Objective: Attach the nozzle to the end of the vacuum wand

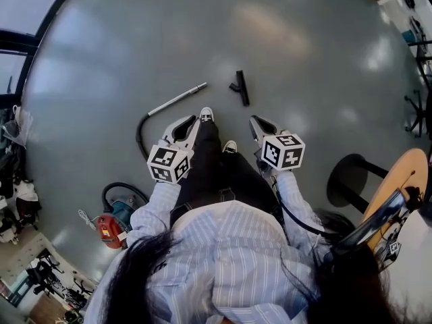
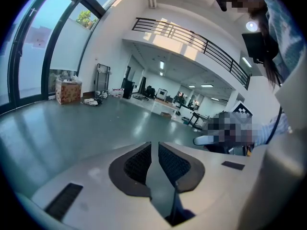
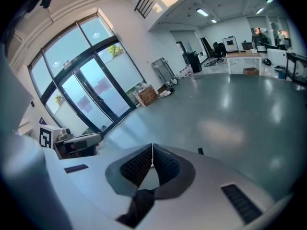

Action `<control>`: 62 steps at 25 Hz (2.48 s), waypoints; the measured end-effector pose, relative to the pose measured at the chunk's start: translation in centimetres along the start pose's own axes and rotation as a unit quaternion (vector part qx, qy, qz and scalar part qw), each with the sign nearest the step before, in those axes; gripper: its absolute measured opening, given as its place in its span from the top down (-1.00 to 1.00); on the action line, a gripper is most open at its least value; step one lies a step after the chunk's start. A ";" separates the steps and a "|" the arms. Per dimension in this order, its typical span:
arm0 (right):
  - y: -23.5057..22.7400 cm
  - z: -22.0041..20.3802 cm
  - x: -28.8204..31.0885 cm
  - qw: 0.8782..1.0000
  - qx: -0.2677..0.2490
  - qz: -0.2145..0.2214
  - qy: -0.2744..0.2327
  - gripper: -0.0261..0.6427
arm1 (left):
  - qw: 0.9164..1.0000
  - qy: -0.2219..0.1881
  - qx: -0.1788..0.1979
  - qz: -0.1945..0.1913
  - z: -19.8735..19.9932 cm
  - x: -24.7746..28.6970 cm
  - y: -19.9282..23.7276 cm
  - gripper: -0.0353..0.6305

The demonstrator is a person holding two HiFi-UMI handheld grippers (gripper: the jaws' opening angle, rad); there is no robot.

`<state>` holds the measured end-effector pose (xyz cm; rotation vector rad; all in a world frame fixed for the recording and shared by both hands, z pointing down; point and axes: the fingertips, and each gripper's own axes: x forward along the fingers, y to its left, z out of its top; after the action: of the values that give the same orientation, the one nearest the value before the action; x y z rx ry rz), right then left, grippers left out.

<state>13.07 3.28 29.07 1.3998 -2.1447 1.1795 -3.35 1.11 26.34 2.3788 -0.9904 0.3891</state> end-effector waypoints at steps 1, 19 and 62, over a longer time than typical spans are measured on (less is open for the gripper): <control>-0.7 0.3 0.9 1.000 0.003 -0.003 0.005 0.90 | 1.000 0.007 0.002 -0.003 0.2 0.9 0.9 0.79; -15.0 -2.5 21.0 0.995 0.007 -0.066 0.070 0.49 | 0.983 0.158 0.062 -0.071 -10.7 18.7 16.4 0.63; -49.1 -34.3 57.9 0.956 -0.197 -0.106 0.189 0.14 | 0.909 0.347 0.231 0.022 -58.5 42.7 47.4 0.23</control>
<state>22.96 -13.74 110.01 1.0911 -1.7851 0.8025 -11.53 -17.82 110.39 2.2911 -0.6496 1.5046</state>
